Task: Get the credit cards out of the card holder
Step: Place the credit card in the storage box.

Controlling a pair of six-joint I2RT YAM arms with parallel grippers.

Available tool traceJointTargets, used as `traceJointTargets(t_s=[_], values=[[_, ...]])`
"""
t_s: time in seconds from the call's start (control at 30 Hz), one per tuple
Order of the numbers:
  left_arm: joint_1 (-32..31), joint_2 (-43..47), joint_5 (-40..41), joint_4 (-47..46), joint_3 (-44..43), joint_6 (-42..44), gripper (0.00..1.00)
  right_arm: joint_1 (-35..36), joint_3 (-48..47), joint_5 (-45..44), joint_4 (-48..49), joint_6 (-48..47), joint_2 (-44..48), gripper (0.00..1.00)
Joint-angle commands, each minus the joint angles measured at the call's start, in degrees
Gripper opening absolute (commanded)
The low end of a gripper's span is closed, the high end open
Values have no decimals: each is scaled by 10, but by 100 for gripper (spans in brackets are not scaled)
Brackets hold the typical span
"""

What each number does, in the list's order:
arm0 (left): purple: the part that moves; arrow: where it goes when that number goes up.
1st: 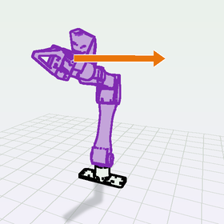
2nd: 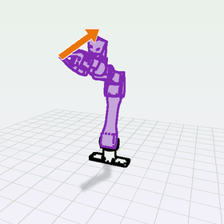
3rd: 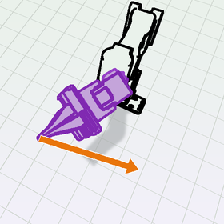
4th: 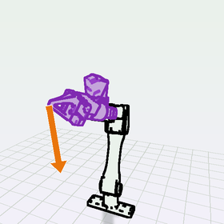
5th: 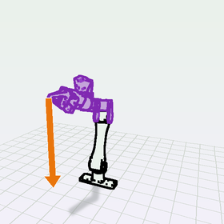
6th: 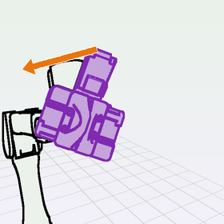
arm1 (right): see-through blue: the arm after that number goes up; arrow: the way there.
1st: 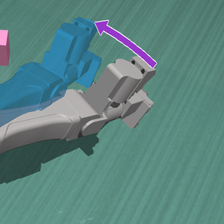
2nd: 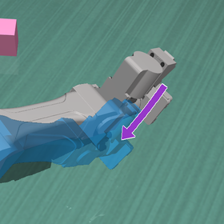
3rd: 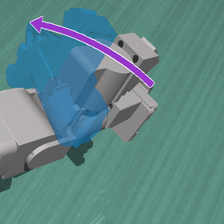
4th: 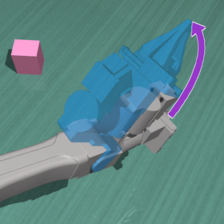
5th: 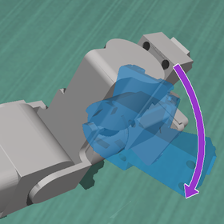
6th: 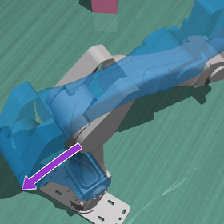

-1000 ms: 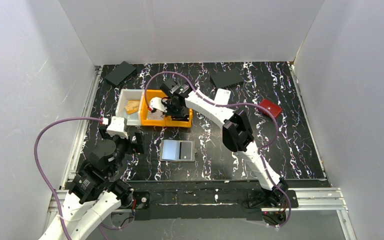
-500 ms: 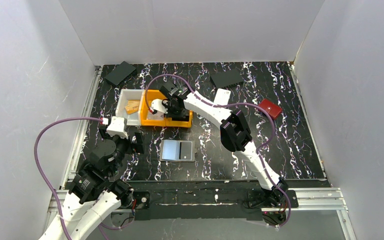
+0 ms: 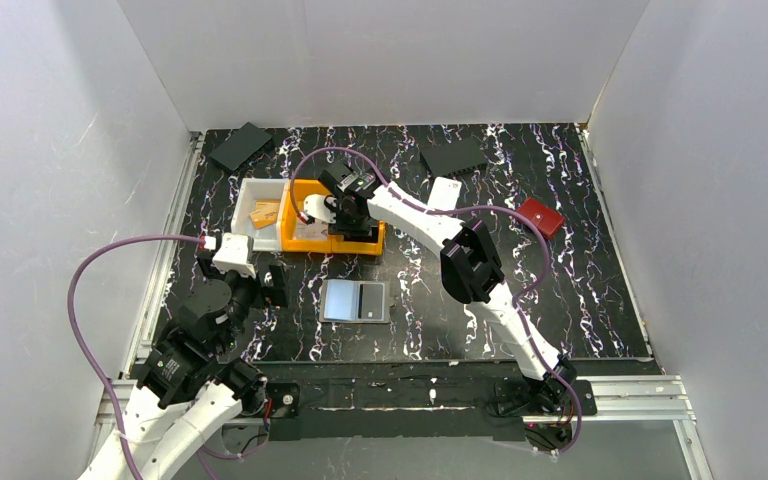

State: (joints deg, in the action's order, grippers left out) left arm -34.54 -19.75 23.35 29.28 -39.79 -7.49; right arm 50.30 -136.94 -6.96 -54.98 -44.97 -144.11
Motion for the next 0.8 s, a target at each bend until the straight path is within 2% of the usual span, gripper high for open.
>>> traceJointTargets(t_s=[0.0, 0.43, 0.5, 0.57, 0.67, 0.77], values=[[4, 2, 7, 2, 7, 1, 98, -1, -20, -22, 20, 2, 26, 52], [4, 1, 0, -1, 8, 0, 98, -3, -18, -44, 29, 7, 45, 55], [4, 5, -12, -8, 11, -1, 98, -2, -17, -40, 27, 12, 56, 56], [4, 11, -62, -29, 20, -5, 98, -2, -8, -7, 15, 26, 94, 56], [4, 2, -135, -47, 28, -28, 98, -2, 66, 58, -8, 42, 188, 61], [4, -22, -241, -68, 35, -83, 98, -3, 228, 120, 23, 45, 307, 66]])
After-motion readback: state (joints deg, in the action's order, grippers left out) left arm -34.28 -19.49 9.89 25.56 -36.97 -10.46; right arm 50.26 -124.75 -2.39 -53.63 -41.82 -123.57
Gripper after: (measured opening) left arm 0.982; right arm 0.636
